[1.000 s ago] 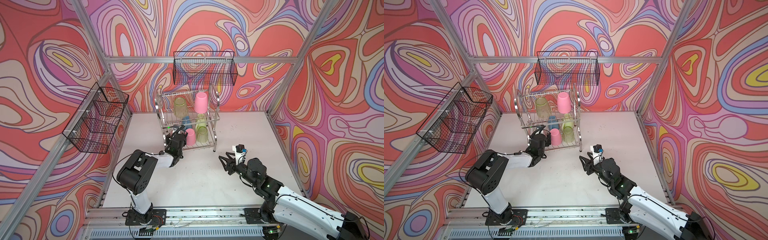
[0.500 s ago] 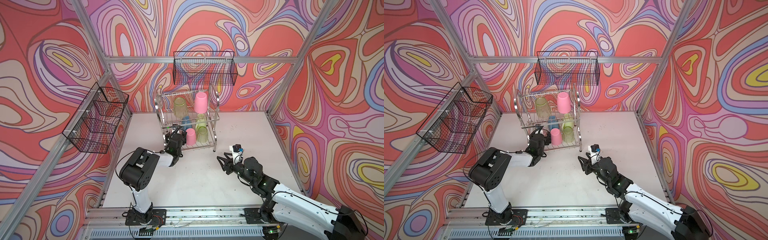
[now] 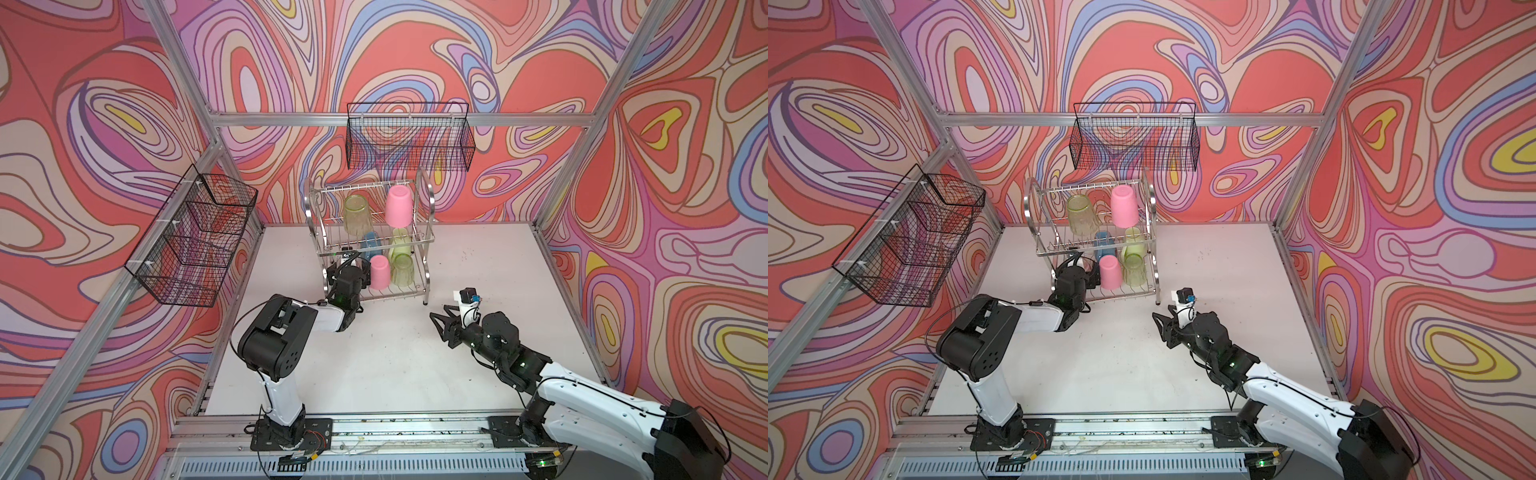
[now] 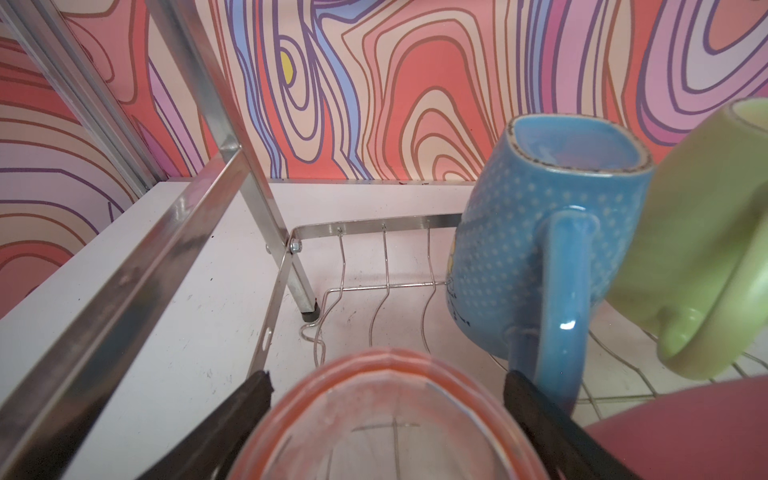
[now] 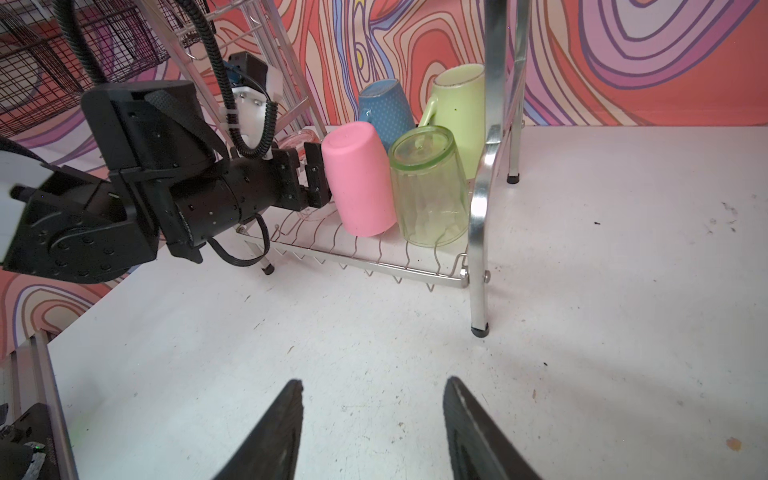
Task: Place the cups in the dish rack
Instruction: 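Lower the clear cup into the lower rack tier with the left gripper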
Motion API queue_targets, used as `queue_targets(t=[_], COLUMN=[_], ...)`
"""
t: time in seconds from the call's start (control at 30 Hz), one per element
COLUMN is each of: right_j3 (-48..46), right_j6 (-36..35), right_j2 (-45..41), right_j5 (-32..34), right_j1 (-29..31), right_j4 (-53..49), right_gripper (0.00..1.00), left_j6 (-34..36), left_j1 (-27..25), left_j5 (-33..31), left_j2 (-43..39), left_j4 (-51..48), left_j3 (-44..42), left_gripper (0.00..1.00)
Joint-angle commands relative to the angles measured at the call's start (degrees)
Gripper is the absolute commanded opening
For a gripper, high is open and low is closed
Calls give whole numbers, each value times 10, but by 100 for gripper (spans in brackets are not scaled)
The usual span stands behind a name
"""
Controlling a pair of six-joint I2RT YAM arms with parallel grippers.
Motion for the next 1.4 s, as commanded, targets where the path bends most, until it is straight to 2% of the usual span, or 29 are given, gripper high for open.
queue_targets(t=[0.0,0.4,0.83,0.93,1.03,1.37], right_j3=[15,15,11,8,5,0], right_j6=[3,5,9,9,10,7], right_j2=[1,3,-16,-19,-24,-41], right_j5=[-8,-16,-18,-18,-19,-18], right_j1=[-3,-3,-3,-3,-3,-3], right_j4=[13,20,13,13,13,5], right_gripper=[56,56,56,56,56,56], left_j6=[-2,2,1,2,2,4], left_j1=[10,3,0,-1,-1,-6], left_j5=[-19,-42,-53,-50,-51,-38], left_j2=[1,-19,-52,-55,-56,-75], left_j4=[15,7,13,29,41,62], left_j3=[-6,-14,-31,-44,-54,-72], left_gripper=[92,93,99,90,87,85])
